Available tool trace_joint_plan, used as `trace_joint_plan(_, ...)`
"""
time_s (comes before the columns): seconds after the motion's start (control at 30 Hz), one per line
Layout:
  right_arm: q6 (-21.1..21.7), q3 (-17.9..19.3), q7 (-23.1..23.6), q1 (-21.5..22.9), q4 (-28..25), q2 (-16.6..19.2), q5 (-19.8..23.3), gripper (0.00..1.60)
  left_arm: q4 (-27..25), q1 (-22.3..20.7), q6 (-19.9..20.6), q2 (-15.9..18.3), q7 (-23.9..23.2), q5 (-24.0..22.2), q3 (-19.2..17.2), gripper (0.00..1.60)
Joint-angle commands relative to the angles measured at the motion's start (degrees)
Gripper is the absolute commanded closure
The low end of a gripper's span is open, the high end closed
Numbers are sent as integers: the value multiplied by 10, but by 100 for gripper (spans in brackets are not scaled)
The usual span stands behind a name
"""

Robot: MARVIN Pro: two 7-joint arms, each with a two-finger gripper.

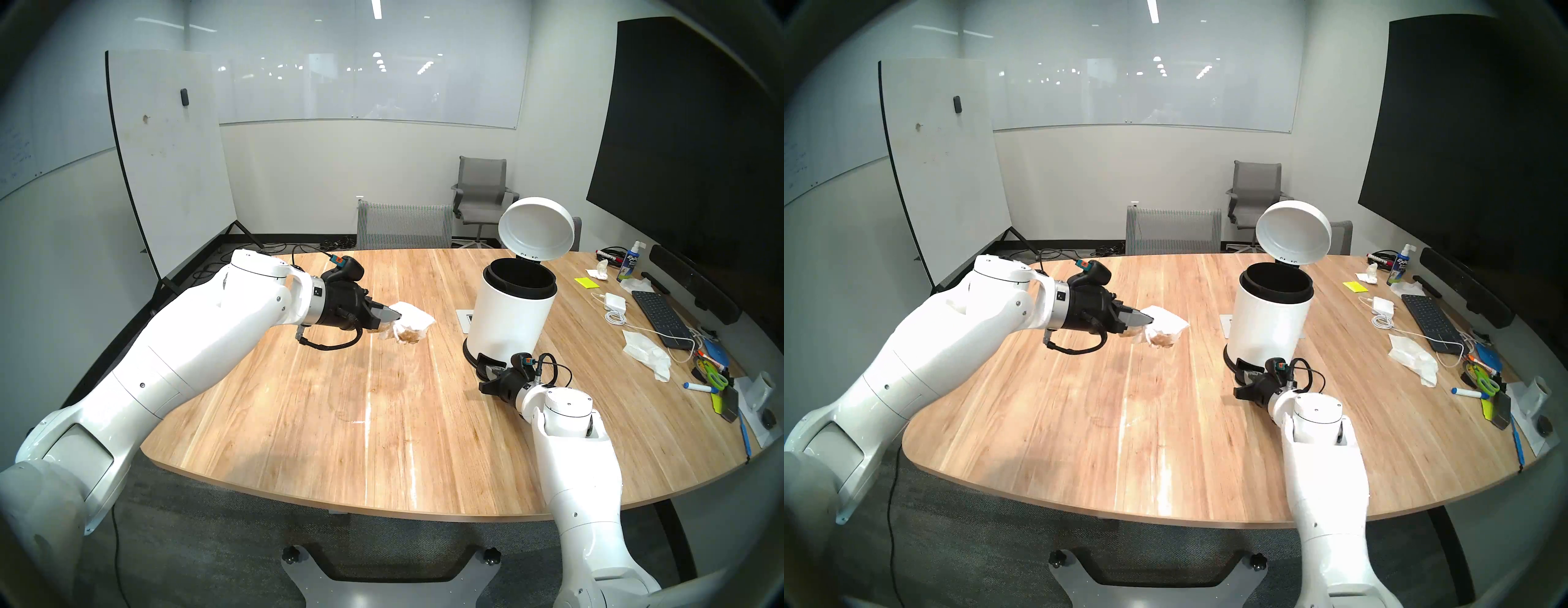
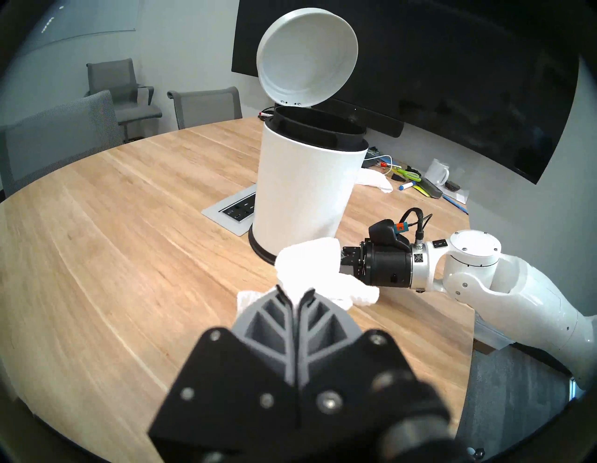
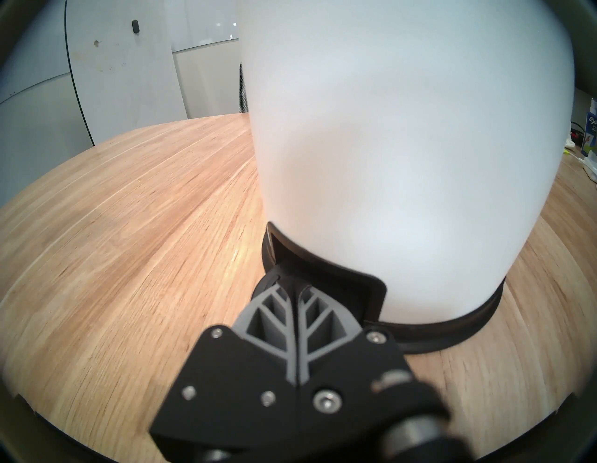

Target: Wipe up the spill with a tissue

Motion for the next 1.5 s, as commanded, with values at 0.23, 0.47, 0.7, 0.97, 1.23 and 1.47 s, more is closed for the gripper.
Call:
trace_joint_plan(0.23,3,1,1,-9,3,1,0,160,8,-96,49,-103,38,1,-3,160)
trace_joint_plan(0.47,3,1,1,-9,3,1,0,160,26,-131,69,-145,62,-2,11,160)
trace_joint_plan(0.7,2,1,1,-8,3,1,-1,160,51,-164,79,-185,85,-5,20,160)
trace_joint_plan(0.97,2,1,1,-8,3,1,-1,160,101,-203,89,-234,110,-13,22,160)
trace_joint_plan(1.23,2,1,1,-8,3,0,-1,160,159,-240,91,-280,130,-23,35,160)
trace_joint_plan(1.47,2,1,1,-8,3,0,-1,160,216,-273,80,-319,146,-34,60,160)
